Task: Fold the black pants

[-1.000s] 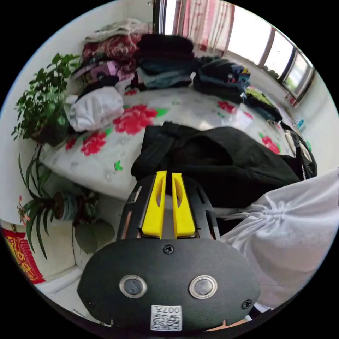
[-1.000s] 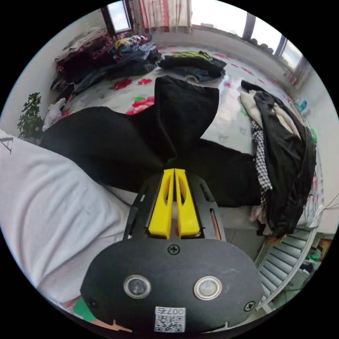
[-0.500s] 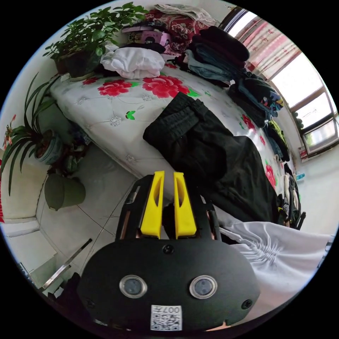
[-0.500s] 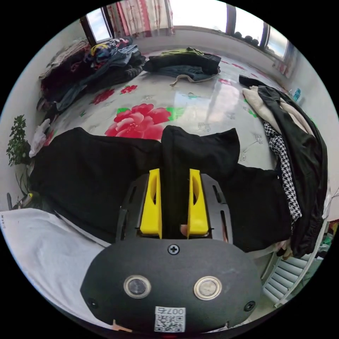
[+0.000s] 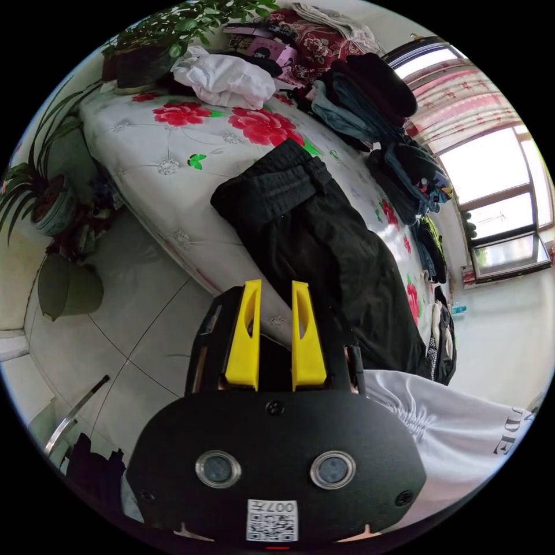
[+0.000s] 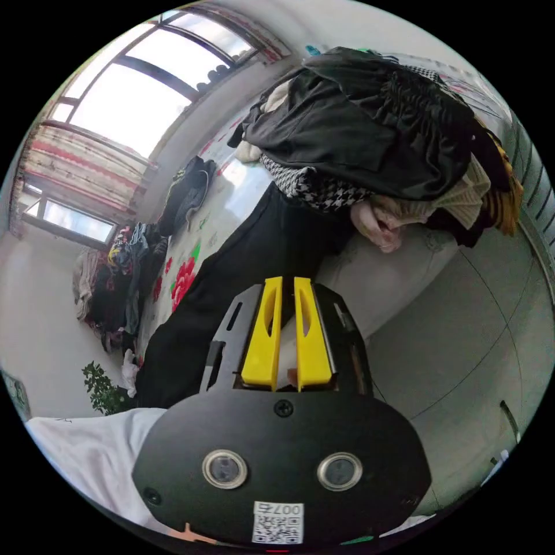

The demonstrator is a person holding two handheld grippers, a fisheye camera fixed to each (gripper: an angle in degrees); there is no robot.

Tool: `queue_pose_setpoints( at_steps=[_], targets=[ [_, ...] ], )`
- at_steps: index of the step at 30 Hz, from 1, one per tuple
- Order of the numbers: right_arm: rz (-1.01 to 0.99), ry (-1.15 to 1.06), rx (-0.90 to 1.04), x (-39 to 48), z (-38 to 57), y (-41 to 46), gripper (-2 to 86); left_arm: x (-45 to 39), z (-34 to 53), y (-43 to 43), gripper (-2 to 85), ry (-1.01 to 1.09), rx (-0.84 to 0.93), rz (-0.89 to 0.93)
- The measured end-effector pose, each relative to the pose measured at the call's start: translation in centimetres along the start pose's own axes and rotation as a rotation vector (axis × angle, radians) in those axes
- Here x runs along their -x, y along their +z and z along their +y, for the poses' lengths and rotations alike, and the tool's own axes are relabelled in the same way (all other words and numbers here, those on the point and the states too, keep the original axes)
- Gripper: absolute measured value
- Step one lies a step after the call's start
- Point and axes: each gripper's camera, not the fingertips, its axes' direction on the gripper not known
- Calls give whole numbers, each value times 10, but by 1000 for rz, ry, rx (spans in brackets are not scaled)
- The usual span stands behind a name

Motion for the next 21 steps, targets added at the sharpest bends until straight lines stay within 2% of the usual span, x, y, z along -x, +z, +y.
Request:
queue_pose_setpoints(
  at_steps=[2,5,10,13,18,21],
  targets=[
    [7,13,-82,-6,6,-10,48,-2,-3,-6,88,10,-10,-1],
    [53,11,-106,-13,-1,-8,64,-2,-11,-10,96,11,-13,-13],
    [0,35,35,-30,-26,22,52,7,-26,-7,109,-61,-23,8],
    [34,9,60,-32,-31,18,44,17,-34,-1,106,-141,-8,31],
    [183,-13,-38,-19,-19,-19,61,17,-30,-18,113,-164,-49,68],
    [244,-123,-129,16,-14,-31,69,6,-25,-40,119,-114,-95,73]
  ],
)
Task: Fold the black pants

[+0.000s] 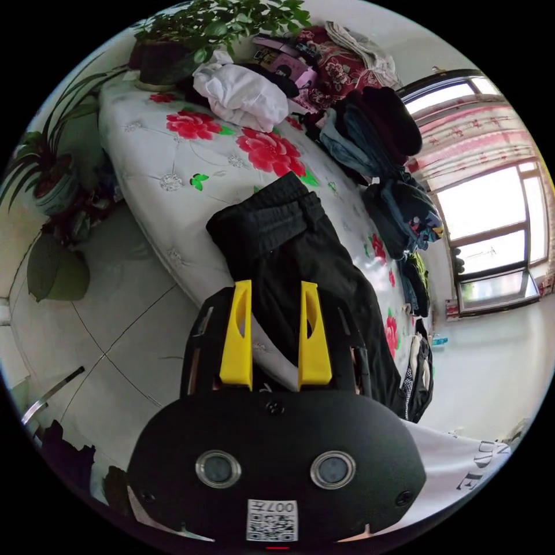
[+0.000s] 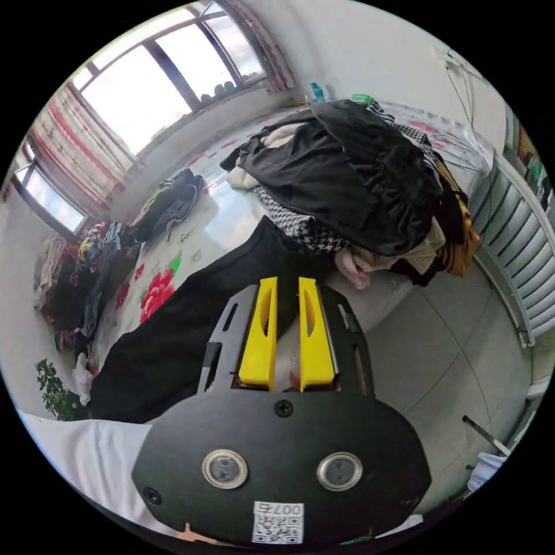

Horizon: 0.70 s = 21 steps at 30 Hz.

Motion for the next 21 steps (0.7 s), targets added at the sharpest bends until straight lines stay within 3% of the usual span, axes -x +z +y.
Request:
queue_pose_setpoints(
  at_steps=[3,5,7,11,15,17,21],
  targets=[
    [-170,-253,61,65,-14,20,71,-13,-10,-2,101,58,-14,-61],
    [-372,-441,159,131,-23,52,74,-19,-28,15,5,70,69,-116],
    [-495,-539,261,184,-27,79,77,-27,-37,22,-4,119,102,-131],
    [-698,-687,478,291,-25,126,81,-21,-35,-25,-8,187,-24,-126],
    [-736,-776,613,347,-12,155,83,53,-25,-39,-6,54,74,-220],
    [-670,-830,667,367,-7,173,87,83,-18,-45,1,-31,39,-11],
    [-609,-870,677,387,-15,187,91,50,-30,-30,76,91,-2,60]
  ],
)
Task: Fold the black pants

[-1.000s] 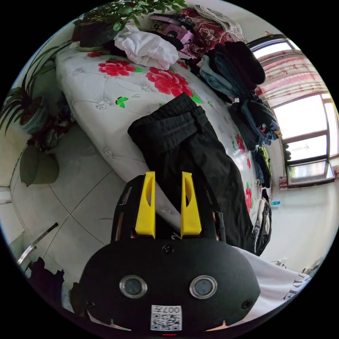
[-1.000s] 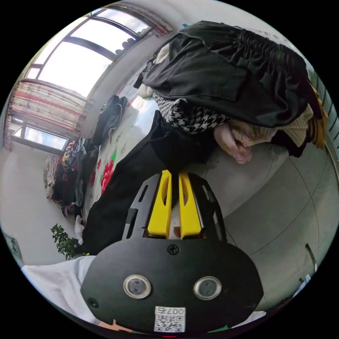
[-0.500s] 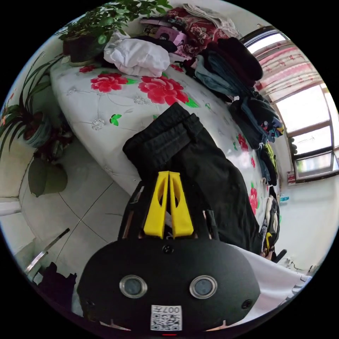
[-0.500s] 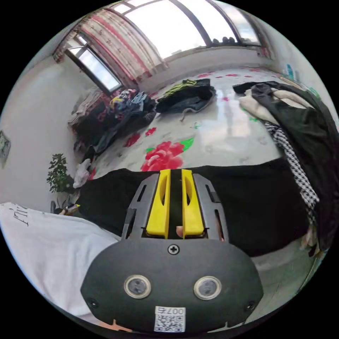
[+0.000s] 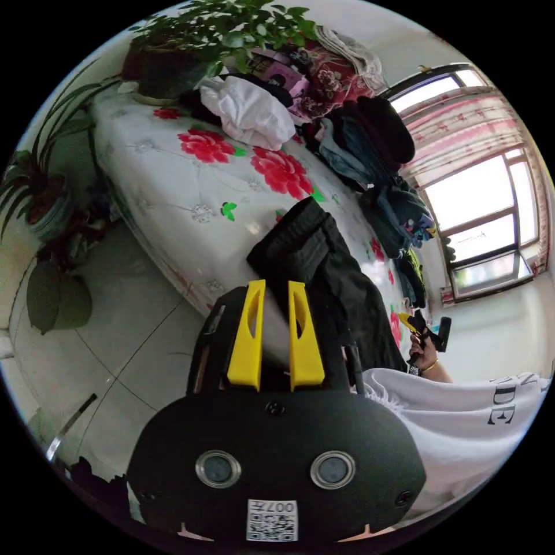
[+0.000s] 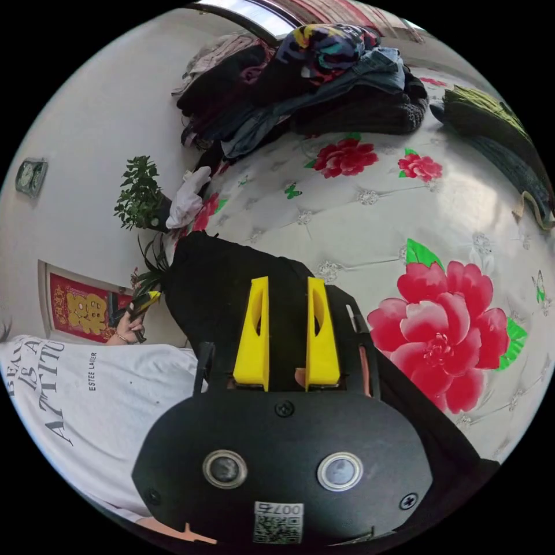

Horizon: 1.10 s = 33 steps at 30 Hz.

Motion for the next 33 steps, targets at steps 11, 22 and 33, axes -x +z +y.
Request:
queue_pose_setpoints(
  at_steps=[11,22,33],
  targets=[
    [-116,13,255,-23,-39,26,89,-45,-42,10,23,120,108,-77],
    [-183,110,181,-61,-84,-13,102,6,-28,29,36,25,170,-69],
    [-412,4,751,-42,-113,57,84,4,-26,27,43,15,141,-51]
  ],
)
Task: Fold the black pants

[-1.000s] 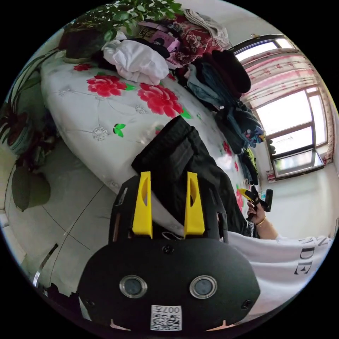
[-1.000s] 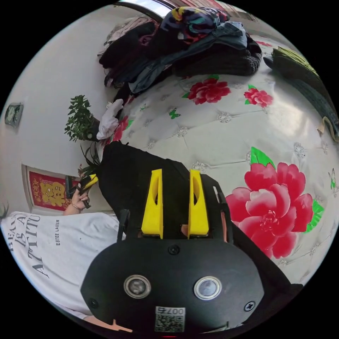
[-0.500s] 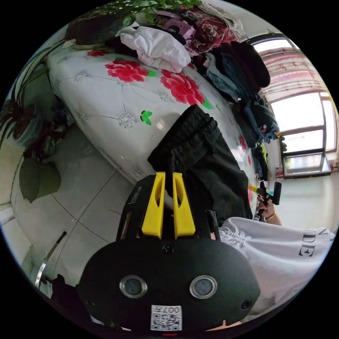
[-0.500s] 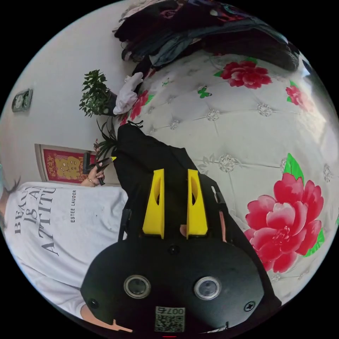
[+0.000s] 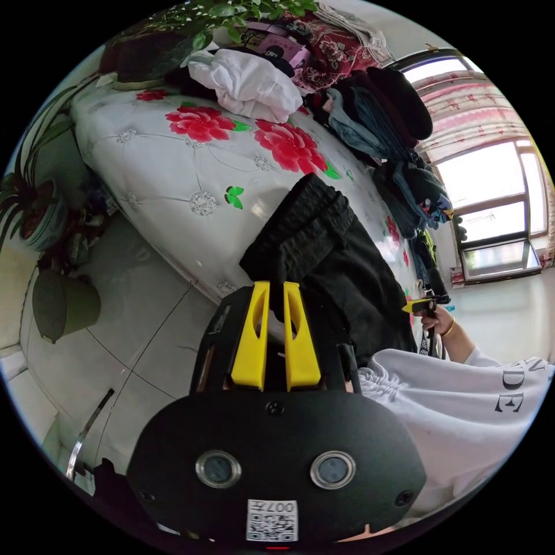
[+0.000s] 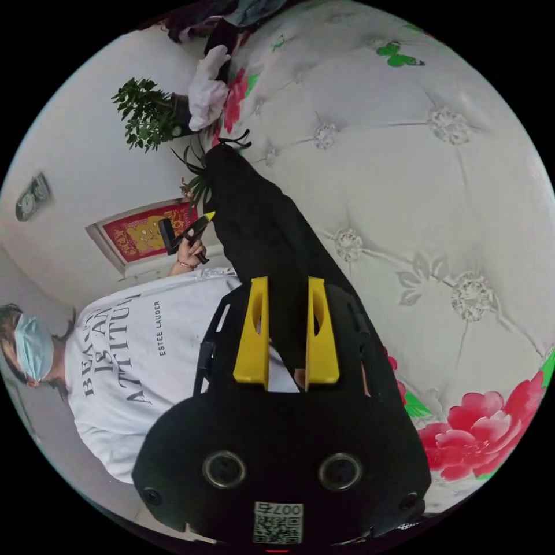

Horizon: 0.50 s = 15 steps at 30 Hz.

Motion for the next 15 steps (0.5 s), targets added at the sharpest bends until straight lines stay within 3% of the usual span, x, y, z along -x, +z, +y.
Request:
queue_pose_setpoints(
  at_steps=[4,8,15],
  targets=[
    [-108,71,-46,-15,5,-24,79,3,-2,2,43,-27,-2,23],
    [-39,60,-226,-9,15,-67,72,0,-5,2,42,-21,5,16],
    [-6,-23,-107,10,24,-53,68,0,-8,2,42,-35,1,20]
  ],
)
